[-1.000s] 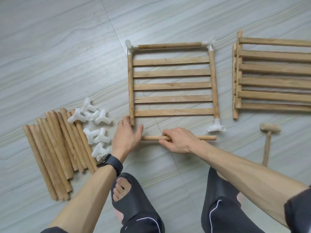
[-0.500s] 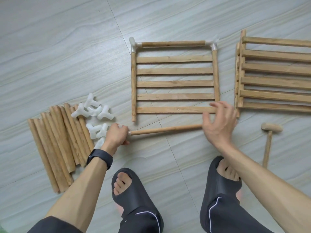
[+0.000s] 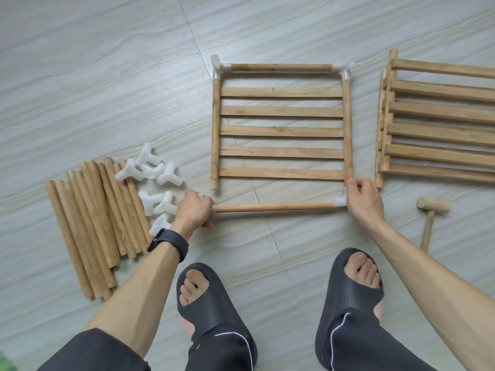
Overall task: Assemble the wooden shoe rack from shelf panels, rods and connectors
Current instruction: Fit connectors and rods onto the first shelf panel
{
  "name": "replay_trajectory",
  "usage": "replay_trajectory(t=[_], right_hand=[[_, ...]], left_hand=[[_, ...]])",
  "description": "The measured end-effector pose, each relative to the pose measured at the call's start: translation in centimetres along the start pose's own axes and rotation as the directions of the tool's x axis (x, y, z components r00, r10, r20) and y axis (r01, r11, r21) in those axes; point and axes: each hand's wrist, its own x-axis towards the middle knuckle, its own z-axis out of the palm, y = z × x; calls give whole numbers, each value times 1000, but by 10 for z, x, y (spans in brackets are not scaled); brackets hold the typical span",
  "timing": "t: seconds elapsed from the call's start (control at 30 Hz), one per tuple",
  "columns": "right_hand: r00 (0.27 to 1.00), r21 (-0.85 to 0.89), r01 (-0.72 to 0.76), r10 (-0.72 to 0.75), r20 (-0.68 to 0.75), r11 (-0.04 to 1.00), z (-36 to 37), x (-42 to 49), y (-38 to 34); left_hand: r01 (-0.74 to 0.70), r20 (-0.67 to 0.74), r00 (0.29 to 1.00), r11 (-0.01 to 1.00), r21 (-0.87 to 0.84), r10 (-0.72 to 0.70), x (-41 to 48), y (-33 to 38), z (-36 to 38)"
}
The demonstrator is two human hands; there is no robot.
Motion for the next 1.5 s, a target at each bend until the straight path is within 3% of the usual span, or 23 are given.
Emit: replay_trajectory(t=[0.17,0.83,1.2,1.4,1.5], right_hand=[[995,-53,96,-94,23,994,0,-4,8],[994,-101,100,-103,-32,990,7,-13,-2],[996,-113,91,-93,-16,990,5,-13,-3],[998,-136,68,-70,-6,988,5,-13,-6],[999,-92,39,-39,3,995,4,-14,-9]], left_hand=[[44,-18,999,999,30,-43,4,3,1],[12,26,1000,998,63,-13,-6,9,-5],[41,-105,994,979,201,-20,-13,5,13],[40,17,999,948,317,-48,-7,22,-2],[53,99,991,957,287,-85,-2,30,-4]])
